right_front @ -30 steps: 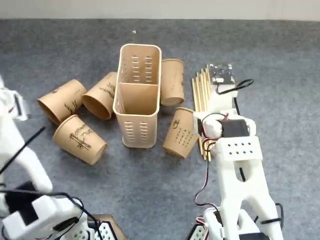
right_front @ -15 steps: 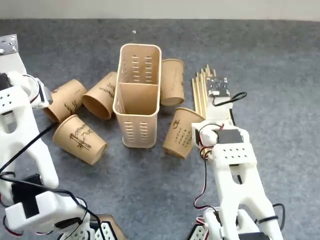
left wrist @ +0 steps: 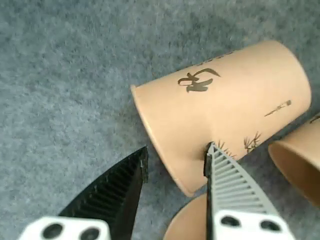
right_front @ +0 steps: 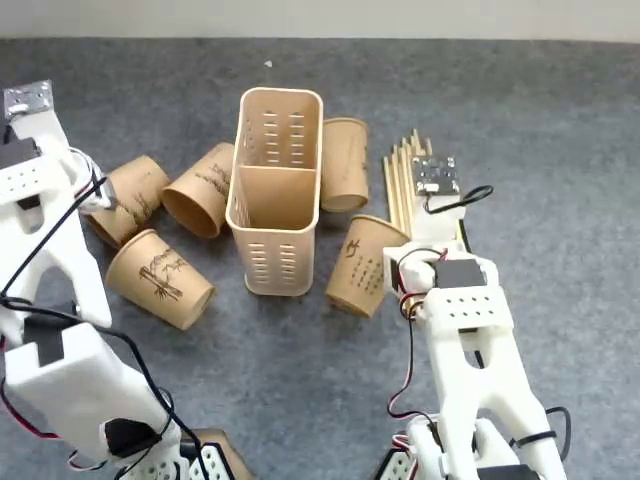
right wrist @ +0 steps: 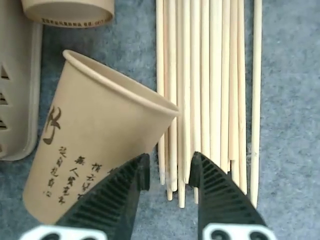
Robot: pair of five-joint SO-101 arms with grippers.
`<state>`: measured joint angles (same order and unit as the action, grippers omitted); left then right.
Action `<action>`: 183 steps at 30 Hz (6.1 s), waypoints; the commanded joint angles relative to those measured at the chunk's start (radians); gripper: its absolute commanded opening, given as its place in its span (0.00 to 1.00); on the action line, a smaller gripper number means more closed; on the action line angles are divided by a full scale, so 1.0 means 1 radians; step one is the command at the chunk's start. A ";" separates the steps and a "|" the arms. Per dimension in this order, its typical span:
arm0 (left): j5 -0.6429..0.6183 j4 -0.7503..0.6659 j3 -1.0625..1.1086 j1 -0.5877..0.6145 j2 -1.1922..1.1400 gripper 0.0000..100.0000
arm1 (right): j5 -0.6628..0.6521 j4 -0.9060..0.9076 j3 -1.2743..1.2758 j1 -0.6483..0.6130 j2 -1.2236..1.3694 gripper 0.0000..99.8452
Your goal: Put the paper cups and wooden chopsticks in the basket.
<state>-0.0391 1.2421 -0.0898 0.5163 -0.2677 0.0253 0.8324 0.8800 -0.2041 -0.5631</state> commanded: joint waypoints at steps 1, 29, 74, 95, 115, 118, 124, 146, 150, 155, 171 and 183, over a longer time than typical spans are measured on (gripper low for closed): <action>-0.011 -0.009 -0.073 -0.050 -0.059 0.21 | 0.003 -0.015 -0.002 -0.012 -0.001 0.14; -0.120 0.129 -0.242 0.143 0.033 0.21 | 0.003 -0.015 -0.001 -0.012 0.004 0.14; 0.328 0.523 -0.243 0.076 -0.001 0.21 | 0.002 -0.097 0.062 -0.076 0.010 0.14; 0.459 0.305 0.148 -0.159 0.311 0.21 | 0.002 -0.101 0.079 -0.084 -0.001 0.14; 0.543 0.379 0.119 -0.163 0.194 0.04 | 0.002 -0.101 0.079 -0.084 -0.001 0.14; 0.543 0.465 0.035 -0.165 0.268 0.04 | 0.002 -0.101 0.079 -0.084 -0.001 0.14; 0.540 0.525 0.002 -0.248 0.423 0.03 | 0.002 -0.101 0.079 -0.084 -0.001 0.14; 0.494 0.526 -0.096 -0.390 0.611 0.01 | 0.002 -0.101 0.079 -0.084 -0.001 0.14; 0.342 0.528 0.016 -0.292 0.610 0.15 | 0.002 -0.101 0.079 -0.082 -0.001 0.14; 0.359 0.526 0.249 -0.323 0.618 0.16 | -0.048 -0.101 0.079 -0.064 -0.001 0.14; 0.364 0.330 0.481 -0.298 0.610 0.15 | -0.048 -0.101 0.079 -0.061 -0.001 0.14; 0.365 0.181 0.567 -0.321 0.618 0.00 | -0.051 -0.101 0.079 -0.059 -0.001 0.14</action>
<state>0.3291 1.4170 0.5516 0.2048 0.3199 -0.0115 0.7419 0.9643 -0.2808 -0.5539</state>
